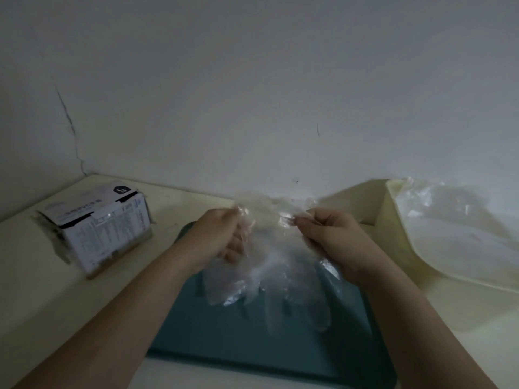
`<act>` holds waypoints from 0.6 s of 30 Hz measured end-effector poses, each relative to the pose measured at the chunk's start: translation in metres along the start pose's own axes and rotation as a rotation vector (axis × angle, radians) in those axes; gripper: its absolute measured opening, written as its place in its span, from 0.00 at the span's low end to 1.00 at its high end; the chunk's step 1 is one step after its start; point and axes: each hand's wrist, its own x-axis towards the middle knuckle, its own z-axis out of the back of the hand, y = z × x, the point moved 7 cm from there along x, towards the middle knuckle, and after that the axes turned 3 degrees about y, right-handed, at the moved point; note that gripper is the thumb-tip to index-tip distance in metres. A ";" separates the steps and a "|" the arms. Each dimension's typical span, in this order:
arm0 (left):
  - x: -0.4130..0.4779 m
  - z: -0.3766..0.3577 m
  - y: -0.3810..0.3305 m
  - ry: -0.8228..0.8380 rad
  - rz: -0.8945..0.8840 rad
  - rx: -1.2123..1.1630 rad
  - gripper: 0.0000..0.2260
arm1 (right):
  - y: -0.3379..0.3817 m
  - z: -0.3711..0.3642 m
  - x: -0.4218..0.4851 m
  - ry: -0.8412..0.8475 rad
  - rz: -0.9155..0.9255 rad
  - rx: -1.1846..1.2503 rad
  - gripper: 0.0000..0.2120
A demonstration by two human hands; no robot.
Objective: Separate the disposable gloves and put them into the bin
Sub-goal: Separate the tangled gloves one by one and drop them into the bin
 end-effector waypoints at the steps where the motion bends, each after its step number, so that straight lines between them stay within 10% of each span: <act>1: 0.000 -0.005 0.001 0.057 -0.058 0.241 0.11 | 0.001 0.000 -0.003 0.005 -0.010 -0.038 0.14; 4: -0.006 -0.025 0.010 0.230 -0.130 0.630 0.07 | 0.010 -0.004 -0.008 0.042 0.039 -0.237 0.22; 9: -0.007 -0.033 0.004 0.223 -0.256 0.641 0.05 | 0.020 -0.009 -0.020 0.340 0.039 -0.475 0.20; 18: -0.001 0.012 -0.020 -0.025 -0.234 0.201 0.11 | 0.033 -0.018 -0.028 0.480 0.165 -0.424 0.06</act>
